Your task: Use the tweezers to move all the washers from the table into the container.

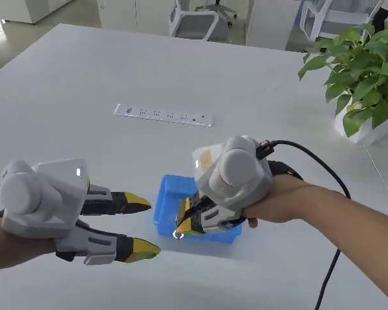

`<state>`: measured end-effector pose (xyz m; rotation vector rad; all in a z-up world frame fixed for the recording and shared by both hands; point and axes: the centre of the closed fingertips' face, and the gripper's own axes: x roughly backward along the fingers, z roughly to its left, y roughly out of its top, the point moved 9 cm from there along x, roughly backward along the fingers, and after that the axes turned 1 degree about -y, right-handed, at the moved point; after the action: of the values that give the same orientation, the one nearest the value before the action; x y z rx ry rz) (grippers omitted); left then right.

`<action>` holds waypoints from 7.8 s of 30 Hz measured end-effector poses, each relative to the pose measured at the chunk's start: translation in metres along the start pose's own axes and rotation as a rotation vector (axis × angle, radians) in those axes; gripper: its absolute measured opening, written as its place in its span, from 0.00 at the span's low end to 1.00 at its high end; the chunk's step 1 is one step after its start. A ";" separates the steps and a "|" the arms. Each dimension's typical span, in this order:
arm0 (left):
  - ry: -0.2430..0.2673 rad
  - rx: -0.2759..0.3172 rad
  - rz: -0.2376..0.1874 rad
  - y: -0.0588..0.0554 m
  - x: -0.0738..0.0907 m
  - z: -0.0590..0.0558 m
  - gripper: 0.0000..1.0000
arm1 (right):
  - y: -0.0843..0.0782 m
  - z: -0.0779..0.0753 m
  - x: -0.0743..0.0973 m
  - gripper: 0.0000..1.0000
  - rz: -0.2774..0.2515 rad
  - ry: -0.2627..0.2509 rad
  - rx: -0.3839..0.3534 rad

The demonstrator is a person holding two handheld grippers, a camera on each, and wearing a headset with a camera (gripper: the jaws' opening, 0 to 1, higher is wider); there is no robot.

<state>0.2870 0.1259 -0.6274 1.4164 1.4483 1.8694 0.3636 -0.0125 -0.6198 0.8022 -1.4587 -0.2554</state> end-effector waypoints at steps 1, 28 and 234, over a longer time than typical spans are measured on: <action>0.008 0.005 -0.005 0.000 0.002 0.000 0.53 | 0.001 -0.002 0.002 0.07 -0.001 -0.002 0.000; 0.074 0.101 -0.060 -0.011 0.021 -0.013 0.84 | -0.044 -0.041 -0.011 0.07 0.007 -0.059 -0.003; -0.210 -0.285 0.305 -0.024 -0.066 -0.029 0.04 | -0.054 0.066 -0.021 0.05 0.081 -0.030 0.068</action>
<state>0.2831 0.0698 -0.6782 1.6981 0.8666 1.9368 0.3152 -0.0603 -0.6757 0.7949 -1.5317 -0.1573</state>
